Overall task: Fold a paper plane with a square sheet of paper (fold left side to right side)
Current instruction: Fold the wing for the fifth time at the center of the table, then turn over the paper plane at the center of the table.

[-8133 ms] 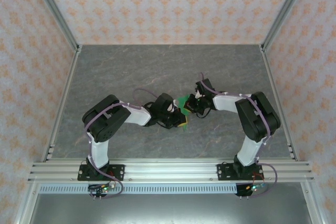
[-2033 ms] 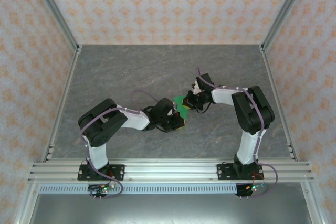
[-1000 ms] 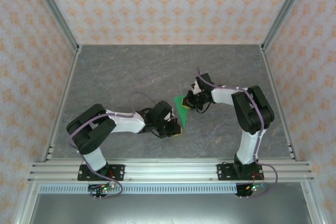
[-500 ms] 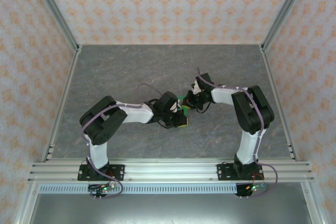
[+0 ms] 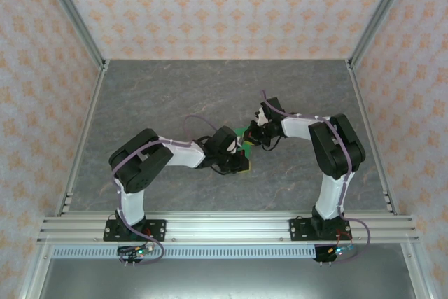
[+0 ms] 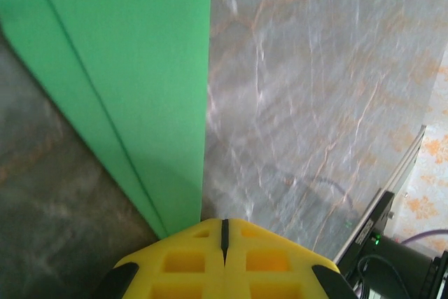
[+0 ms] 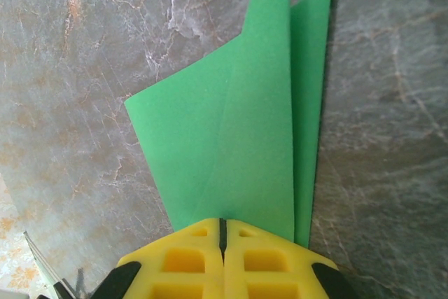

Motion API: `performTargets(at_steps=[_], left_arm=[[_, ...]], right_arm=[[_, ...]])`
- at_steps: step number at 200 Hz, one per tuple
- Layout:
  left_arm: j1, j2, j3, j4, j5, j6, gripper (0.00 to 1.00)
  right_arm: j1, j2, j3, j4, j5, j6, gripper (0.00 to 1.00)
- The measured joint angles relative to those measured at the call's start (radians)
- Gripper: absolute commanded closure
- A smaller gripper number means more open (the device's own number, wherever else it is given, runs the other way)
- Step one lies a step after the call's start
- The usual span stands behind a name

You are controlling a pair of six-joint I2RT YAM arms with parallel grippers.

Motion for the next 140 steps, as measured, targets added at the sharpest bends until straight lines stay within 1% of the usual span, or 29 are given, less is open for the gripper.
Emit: performTargets(at_steps=[25,36,44,57,78,94,106,115,131,140], left_arm=[[-0.042,-0.039,-0.05,0.001,0.006,-0.003,1.0],[-0.058,-0.064,-0.077,-0.013,0.009,-0.004,1.0],[-0.066,-0.089,-0.092,-0.032,0.008,-0.002,1.0],[-0.066,-0.145,-0.1,-0.087,-0.01,0.008,1.0],[-0.05,-0.288,-0.099,-0.171,-0.085,0.041,1.0],[-0.03,-0.415,-0.093,-0.252,-0.191,0.069,0.94],[-0.019,-0.51,-0.082,-0.328,-0.311,0.094,0.86],[-0.014,-0.57,-0.073,-0.381,-0.404,0.108,0.82],[-0.013,-0.653,-0.061,-0.46,-0.555,0.125,0.76],[-0.013,-0.687,-0.056,-0.501,-0.632,0.137,0.75]], right_arm=[[0.001,0.0,0.01,-0.01,0.001,0.0,0.93],[0.001,0.0,0.018,-0.014,0.008,-0.001,0.9],[0.001,0.0,0.028,-0.02,0.02,-0.004,0.87],[-0.001,-0.003,0.053,-0.036,0.04,-0.013,0.79],[-0.001,-0.06,0.087,-0.081,0.099,-0.034,0.67],[0.002,-0.161,0.098,-0.136,0.172,-0.052,0.59],[0.009,-0.241,0.107,-0.178,0.232,-0.067,0.54],[0.022,-0.296,0.113,-0.209,0.29,-0.072,0.5],[0.07,-0.356,0.121,-0.268,0.395,-0.083,0.41],[0.11,-0.363,0.122,-0.296,0.446,-0.076,0.37]])
